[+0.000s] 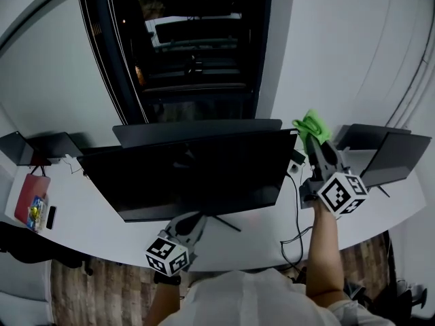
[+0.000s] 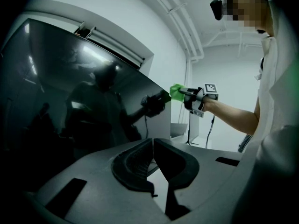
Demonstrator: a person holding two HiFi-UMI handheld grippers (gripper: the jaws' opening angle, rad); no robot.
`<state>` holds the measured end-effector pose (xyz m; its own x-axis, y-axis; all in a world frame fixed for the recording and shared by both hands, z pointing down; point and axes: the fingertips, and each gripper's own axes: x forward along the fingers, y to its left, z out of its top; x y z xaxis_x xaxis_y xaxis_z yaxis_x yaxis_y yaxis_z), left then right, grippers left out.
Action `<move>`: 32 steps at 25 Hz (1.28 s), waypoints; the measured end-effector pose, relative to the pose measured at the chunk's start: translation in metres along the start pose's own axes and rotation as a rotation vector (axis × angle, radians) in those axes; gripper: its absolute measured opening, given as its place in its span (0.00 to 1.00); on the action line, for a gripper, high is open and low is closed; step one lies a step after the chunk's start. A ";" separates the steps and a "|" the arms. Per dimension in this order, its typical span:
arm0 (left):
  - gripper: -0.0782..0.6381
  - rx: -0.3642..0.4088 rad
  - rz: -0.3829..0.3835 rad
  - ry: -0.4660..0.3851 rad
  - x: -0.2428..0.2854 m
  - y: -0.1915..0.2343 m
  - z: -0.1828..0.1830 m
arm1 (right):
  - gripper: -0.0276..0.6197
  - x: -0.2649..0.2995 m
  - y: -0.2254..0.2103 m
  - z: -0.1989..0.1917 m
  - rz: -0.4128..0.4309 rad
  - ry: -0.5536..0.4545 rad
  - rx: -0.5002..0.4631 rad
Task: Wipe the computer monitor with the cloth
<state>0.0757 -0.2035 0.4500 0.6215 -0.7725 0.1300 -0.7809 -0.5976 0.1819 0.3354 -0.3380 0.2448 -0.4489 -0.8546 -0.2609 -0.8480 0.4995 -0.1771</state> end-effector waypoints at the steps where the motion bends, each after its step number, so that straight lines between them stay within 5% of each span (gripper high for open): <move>1: 0.14 -0.001 0.004 -0.002 -0.003 0.003 0.000 | 0.15 -0.001 0.004 0.007 0.010 -0.015 -0.002; 12: 0.14 -0.015 0.055 -0.023 -0.048 0.043 0.006 | 0.15 -0.004 0.062 0.002 0.097 0.031 -0.133; 20: 0.14 -0.026 0.119 -0.037 -0.098 0.086 0.005 | 0.15 -0.037 0.116 -0.071 0.097 0.098 -0.128; 32: 0.14 -0.001 0.175 -0.061 -0.166 0.126 0.003 | 0.15 -0.072 0.237 -0.211 0.220 0.347 -0.046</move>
<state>-0.1260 -0.1507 0.4482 0.4708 -0.8766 0.1002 -0.8768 -0.4523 0.1631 0.1070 -0.1877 0.4222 -0.6824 -0.7294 0.0491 -0.7296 0.6753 -0.1078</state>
